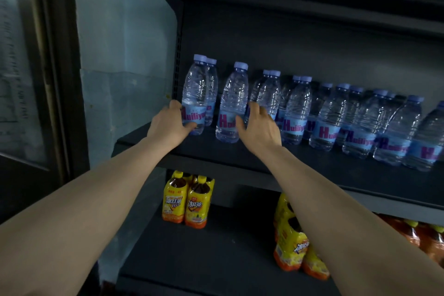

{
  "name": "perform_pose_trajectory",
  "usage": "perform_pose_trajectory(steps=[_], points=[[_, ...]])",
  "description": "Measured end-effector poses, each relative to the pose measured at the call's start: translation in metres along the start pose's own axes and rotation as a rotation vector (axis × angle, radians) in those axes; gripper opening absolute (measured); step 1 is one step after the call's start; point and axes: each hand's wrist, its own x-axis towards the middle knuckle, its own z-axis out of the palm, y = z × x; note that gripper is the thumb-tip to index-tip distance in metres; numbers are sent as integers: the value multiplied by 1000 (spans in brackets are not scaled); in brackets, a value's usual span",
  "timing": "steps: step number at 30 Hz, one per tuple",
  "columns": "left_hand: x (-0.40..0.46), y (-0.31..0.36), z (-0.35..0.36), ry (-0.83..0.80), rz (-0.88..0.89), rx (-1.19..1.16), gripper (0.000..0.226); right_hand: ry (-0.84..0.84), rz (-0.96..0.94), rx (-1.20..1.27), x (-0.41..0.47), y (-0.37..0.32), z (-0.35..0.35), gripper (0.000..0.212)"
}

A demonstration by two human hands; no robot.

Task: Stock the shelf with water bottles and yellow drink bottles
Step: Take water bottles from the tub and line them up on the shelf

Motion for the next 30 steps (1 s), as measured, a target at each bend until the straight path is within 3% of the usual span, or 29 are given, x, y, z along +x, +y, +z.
perform_pose_trajectory(steps=[9, 19, 25, 30], points=[[-62, 71, -14, 140, 117, 200, 48, 64, -249, -137, -49, 27, -45, 42], [-193, 127, 7, 191, 95, 294, 43, 152, -400, -40, -152, 66, -71, 32], [-276, 108, 42, 96, 37, 446, 42, 86, -451, 31, -226, 82, -36, 28], [-350, 64, 89, -70, -70, 449, 42, -119, -481, 73, -307, 86, 23, 30]])
